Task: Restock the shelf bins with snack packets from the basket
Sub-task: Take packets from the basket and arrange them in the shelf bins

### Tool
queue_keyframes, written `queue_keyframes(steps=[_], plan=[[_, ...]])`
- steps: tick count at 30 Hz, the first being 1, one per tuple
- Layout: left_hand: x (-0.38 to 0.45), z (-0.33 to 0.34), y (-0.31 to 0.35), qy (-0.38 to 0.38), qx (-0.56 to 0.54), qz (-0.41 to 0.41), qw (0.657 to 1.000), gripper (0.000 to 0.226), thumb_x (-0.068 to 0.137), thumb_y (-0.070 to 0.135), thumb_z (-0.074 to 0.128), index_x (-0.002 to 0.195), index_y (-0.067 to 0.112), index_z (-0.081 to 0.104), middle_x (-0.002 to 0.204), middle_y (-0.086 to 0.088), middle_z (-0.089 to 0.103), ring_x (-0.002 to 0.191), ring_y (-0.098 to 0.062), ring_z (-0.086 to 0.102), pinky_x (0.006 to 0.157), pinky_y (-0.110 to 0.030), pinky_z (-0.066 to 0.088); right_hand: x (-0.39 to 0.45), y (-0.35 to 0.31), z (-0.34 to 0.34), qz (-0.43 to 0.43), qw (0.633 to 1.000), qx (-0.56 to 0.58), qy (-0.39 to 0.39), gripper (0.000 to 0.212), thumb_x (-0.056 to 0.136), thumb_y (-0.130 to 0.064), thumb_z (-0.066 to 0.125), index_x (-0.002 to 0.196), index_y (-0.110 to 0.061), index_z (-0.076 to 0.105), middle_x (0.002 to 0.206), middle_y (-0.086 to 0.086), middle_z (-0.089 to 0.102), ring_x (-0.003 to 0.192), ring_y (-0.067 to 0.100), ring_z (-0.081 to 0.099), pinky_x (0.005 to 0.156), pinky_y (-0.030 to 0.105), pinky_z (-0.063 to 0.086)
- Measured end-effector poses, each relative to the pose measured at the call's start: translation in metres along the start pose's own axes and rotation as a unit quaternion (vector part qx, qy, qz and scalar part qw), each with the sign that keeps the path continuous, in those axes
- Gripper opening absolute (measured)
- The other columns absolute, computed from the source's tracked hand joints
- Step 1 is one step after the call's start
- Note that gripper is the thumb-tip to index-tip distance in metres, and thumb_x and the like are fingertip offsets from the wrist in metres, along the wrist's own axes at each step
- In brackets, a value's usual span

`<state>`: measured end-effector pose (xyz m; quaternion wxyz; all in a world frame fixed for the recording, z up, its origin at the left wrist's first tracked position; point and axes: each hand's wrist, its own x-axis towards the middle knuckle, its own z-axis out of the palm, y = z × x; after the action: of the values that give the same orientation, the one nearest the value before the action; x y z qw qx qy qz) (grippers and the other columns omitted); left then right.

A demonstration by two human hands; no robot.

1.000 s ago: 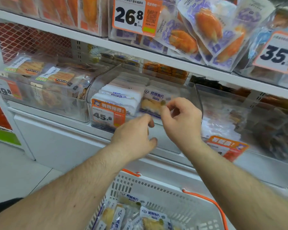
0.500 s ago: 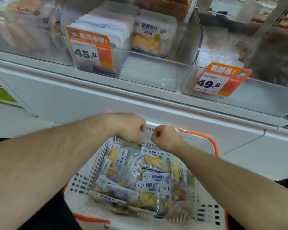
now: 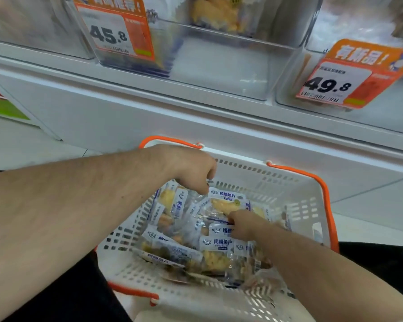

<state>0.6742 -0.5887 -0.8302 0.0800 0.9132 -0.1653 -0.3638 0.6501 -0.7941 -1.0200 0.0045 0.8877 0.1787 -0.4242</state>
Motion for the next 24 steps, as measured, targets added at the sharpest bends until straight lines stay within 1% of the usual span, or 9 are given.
queue_keyframes(steps=[5, 8, 13, 16, 18, 19, 21, 22, 24], plan=[[0.004, 0.000, 0.001, -0.006, -0.004, -0.006, 1.000, 0.044, 0.093, 0.034, 0.063, 0.132, 0.019, 0.051, 0.107, 0.010, 0.054, 0.093, -0.013, 0.054, 0.075, -0.025, 0.041, 0.006, 0.002, 0.006, 0.001, 1.000, 0.015, 0.007, 0.015, 0.089, -0.010, 0.058, 0.099, -0.017, 0.066, 0.096, 0.003, 0.061, 0.092, 0.023, 0.059, 0.077, 0.030, 0.046], [0.004, -0.001, 0.000, -0.008, -0.010, -0.009, 1.000, 0.044, 0.093, 0.035, 0.064, 0.132, 0.020, 0.052, 0.114, 0.010, 0.057, 0.092, -0.012, 0.053, 0.076, -0.024, 0.041, 0.007, -0.001, 0.003, 0.015, 0.998, 0.048, 0.027, 0.018, 0.091, -0.008, 0.057, 0.095, -0.018, 0.072, 0.097, 0.003, 0.067, 0.090, 0.021, 0.064, 0.082, 0.033, 0.054], [0.002, -0.006, -0.001, -0.004, -0.030, -0.023, 0.999, 0.049, 0.092, 0.037, 0.064, 0.135, 0.020, 0.050, 0.117, 0.009, 0.056, 0.091, -0.011, 0.053, 0.072, -0.023, 0.041, 0.000, -0.016, -0.041, -0.008, 0.997, 0.041, 0.058, 0.019, 0.087, -0.005, 0.051, 0.090, -0.016, 0.066, 0.096, 0.006, 0.068, 0.090, 0.025, 0.063, 0.080, 0.035, 0.055], [-0.002, -0.010, -0.008, 0.015, -0.040, -0.048, 0.998, 0.055, 0.090, 0.041, 0.066, 0.138, 0.019, 0.048, 0.129, 0.006, 0.055, 0.100, -0.013, 0.053, 0.085, -0.026, 0.046, -0.007, -0.022, -0.077, -0.018, 0.991, 0.083, 0.104, 0.018, 0.090, -0.006, 0.051, 0.090, -0.015, 0.066, 0.095, 0.004, 0.068, 0.086, 0.022, 0.067, 0.080, 0.038, 0.057], [-0.003, -0.013, -0.016, 0.044, -0.052, -0.075, 0.995, 0.063, 0.086, 0.044, 0.069, 0.140, 0.020, 0.045, 0.132, 0.003, 0.054, 0.106, -0.015, 0.055, 0.094, -0.033, 0.049, -0.015, -0.025, -0.102, -0.023, 0.985, 0.113, 0.129, 0.018, 0.092, -0.006, 0.050, 0.090, -0.015, 0.066, 0.091, 0.002, 0.066, 0.079, 0.017, 0.067, 0.070, 0.031, 0.056], [-0.003, -0.014, -0.020, 0.062, -0.073, -0.088, 0.992, 0.068, 0.085, 0.046, 0.070, 0.141, 0.020, 0.043, 0.132, 0.002, 0.055, 0.107, -0.017, 0.057, 0.094, -0.035, 0.050, -0.019, -0.025, -0.112, -0.028, 0.982, 0.121, 0.139, 0.016, 0.092, -0.006, 0.051, 0.089, -0.013, 0.065, 0.089, 0.002, 0.065, 0.078, 0.018, 0.065, 0.066, 0.029, 0.052], [-0.006, -0.019, -0.026, 0.099, -0.136, -0.102, 0.980, 0.072, 0.082, 0.046, 0.074, 0.141, 0.018, 0.043, 0.131, 0.000, 0.055, 0.110, -0.019, 0.058, 0.095, -0.034, 0.049, -0.031, -0.028, -0.136, -0.035, 0.976, 0.133, 0.166, 0.013, 0.091, -0.008, 0.053, 0.090, -0.008, 0.066, 0.092, 0.007, 0.065, 0.087, 0.025, 0.062, 0.070, 0.031, 0.049], [-0.008, -0.020, -0.028, 0.114, -0.173, -0.106, 0.973, 0.072, 0.081, 0.045, 0.075, 0.140, 0.016, 0.045, 0.132, -0.001, 0.055, 0.112, -0.019, 0.057, 0.096, -0.034, 0.048, -0.039, -0.029, -0.147, -0.037, 0.974, 0.142, 0.173, 0.012, 0.091, -0.009, 0.055, 0.088, -0.010, 0.066, 0.091, 0.006, 0.065, 0.088, 0.026, 0.060, 0.072, 0.031, 0.048], [-0.009, -0.021, -0.031, 0.132, -0.256, -0.109, 0.951, 0.069, 0.079, 0.043, 0.079, 0.134, 0.014, 0.050, 0.126, 0.000, 0.059, 0.109, -0.018, 0.060, 0.098, -0.034, 0.048, -0.054, -0.033, -0.166, -0.042, 0.969, 0.158, 0.186, 0.017, 0.090, -0.012, 0.058, 0.075, -0.020, 0.060, 0.081, -0.002, 0.061, 0.079, 0.019, 0.057, 0.064, 0.027, 0.042]])
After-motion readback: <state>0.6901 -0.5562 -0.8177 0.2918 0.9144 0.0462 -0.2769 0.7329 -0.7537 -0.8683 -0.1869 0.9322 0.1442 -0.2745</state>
